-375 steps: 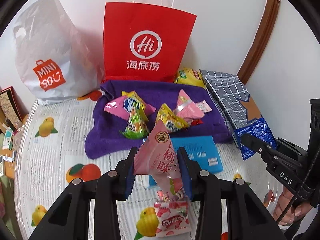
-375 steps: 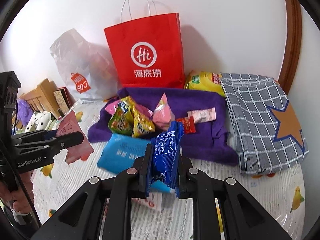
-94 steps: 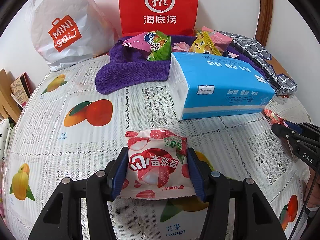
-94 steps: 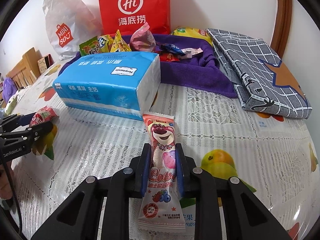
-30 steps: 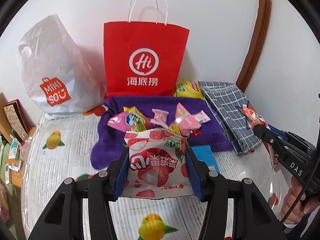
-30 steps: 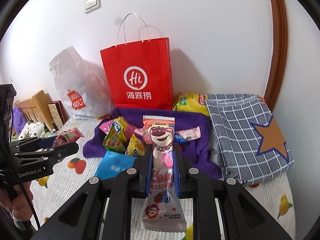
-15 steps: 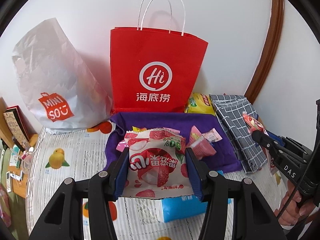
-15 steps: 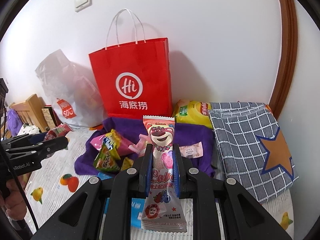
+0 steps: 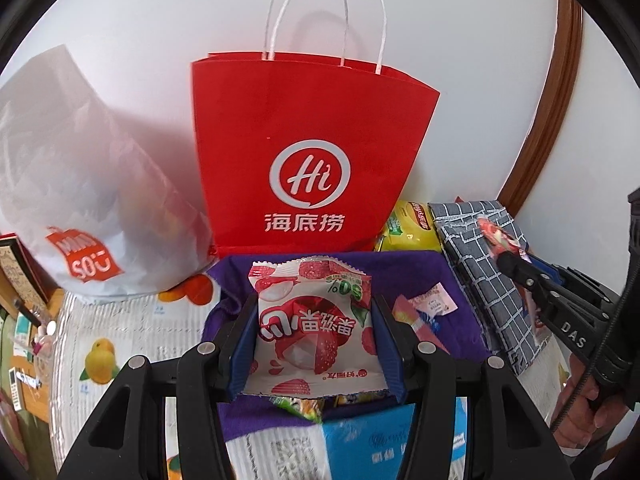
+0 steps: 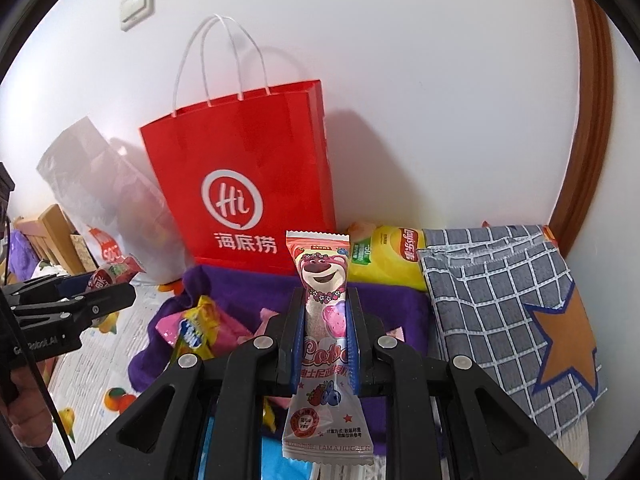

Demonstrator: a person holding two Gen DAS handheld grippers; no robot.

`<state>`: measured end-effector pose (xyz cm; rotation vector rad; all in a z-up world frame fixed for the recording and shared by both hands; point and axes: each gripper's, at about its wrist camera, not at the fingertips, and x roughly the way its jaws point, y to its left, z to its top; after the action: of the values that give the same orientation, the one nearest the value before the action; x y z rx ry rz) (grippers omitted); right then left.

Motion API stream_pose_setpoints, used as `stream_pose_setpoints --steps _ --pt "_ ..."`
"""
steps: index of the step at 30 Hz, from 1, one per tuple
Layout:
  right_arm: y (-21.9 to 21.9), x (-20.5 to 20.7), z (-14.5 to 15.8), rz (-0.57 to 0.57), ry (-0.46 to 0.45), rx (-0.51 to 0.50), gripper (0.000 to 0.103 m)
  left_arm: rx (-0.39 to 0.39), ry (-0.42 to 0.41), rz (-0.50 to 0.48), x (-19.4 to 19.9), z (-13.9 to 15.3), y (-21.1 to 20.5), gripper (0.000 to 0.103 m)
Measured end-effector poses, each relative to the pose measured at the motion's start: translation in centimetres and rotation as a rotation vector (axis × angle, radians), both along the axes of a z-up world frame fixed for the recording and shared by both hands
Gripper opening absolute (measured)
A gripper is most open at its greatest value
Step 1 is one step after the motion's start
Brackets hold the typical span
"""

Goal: Organize snacks
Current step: 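Carry the white-red bag with the left tool while the right tool carries the Lotso stick over the towel, then lower the white-red bag with the left tool while the right tool lowers the Lotso stick onto the towel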

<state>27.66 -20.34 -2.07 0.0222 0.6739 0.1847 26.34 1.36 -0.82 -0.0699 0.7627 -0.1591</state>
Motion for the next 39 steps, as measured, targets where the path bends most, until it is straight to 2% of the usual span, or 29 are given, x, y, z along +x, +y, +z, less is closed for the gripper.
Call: stream_pose_setpoints --steps 8,12,23,39 --pt "-0.8 2.7 -1.6 -0.008 0.015 0.04 0.018 0.006 0.022 -0.019 2.8 -2.2 -1.0 0.051" --pt "-1.0 3.7 -2.9 -0.003 0.043 0.019 0.018 0.081 0.038 0.016 4.0 -4.1 -1.2 0.051" --pt "-2.7 6.1 -5.9 -0.033 0.131 0.009 0.018 -0.011 0.092 0.026 5.5 -5.4 1.7 0.051" --pt "-0.6 7.0 -8.3 0.049 0.228 -0.019 0.018 -0.002 0.203 -0.014 6.7 -8.4 -0.2 0.051"
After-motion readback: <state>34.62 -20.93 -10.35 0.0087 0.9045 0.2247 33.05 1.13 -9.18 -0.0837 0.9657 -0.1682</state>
